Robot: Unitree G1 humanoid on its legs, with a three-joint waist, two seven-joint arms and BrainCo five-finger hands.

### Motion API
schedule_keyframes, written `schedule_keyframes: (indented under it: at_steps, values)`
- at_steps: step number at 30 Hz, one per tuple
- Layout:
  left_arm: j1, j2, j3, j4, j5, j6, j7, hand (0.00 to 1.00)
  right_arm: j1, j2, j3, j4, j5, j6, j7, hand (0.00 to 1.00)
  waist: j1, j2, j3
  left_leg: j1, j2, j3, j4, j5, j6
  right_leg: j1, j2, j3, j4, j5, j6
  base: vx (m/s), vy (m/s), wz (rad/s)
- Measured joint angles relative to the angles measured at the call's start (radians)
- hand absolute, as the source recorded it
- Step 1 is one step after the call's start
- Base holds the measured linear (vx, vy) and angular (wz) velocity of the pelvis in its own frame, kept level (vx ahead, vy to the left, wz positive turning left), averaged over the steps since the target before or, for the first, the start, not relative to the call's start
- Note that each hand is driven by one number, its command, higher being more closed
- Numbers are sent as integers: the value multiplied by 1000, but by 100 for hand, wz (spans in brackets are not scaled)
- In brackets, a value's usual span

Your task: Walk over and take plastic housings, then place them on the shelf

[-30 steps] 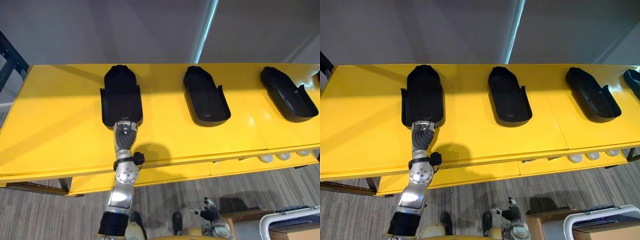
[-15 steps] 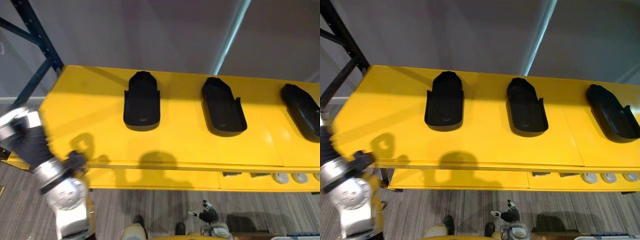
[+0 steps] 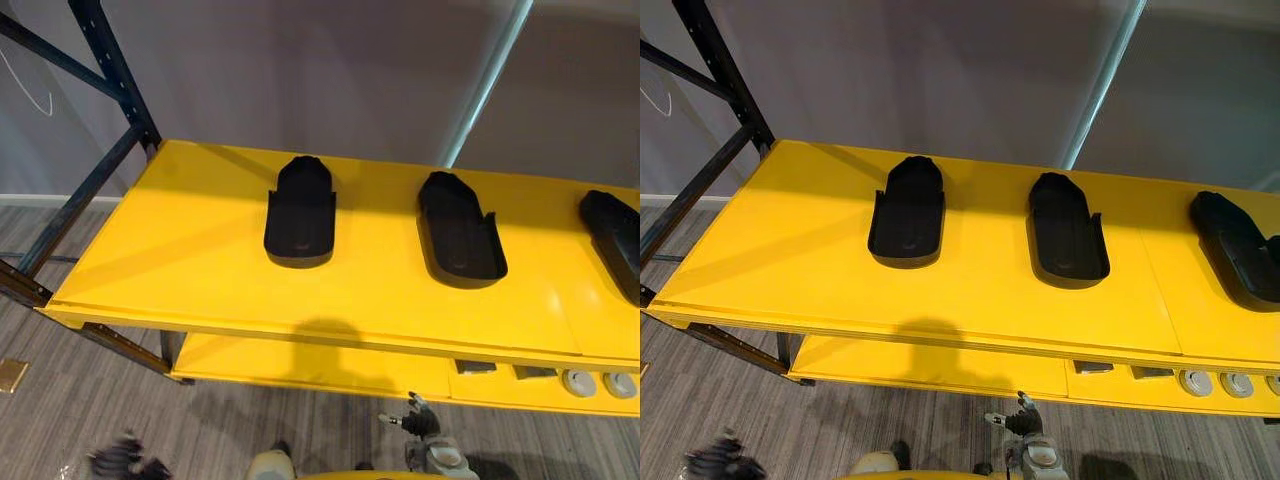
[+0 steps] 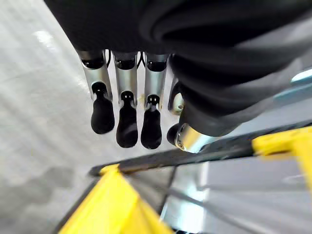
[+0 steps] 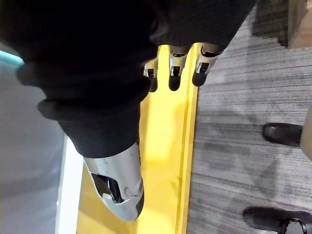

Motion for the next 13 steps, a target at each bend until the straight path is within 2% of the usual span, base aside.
schedule_keyframes:
  at_steps: [3, 6, 13]
  values:
    - [-22, -36, -69, 121, 14, 0, -35, 0, 3, -1, -1, 0, 1, 0, 0, 0, -2, 0, -1, 10, 1, 11, -1, 0, 0, -6, -2, 2, 14, -5, 4, -75, 1, -7]
    - [-46, -52, -105, 179, 40, -2, -36, 0, 14, -4, -4, 1, 1, -1, -1, 0, -2, 5, -13, 13, 0, 16, -4, 0, 0, -19, -6, 12, 25, -9, 11, -80, 11, -10]
    - [-83, -38, -171, 220, 117, -12, -35, 0, 28, -5, -61, 9, 9, -1, -4, 0, -4, 29, -32, 16, -4, 40, -7, -2, 3, -22, -12, 25, 16, -7, 21, -5, 22, -7]
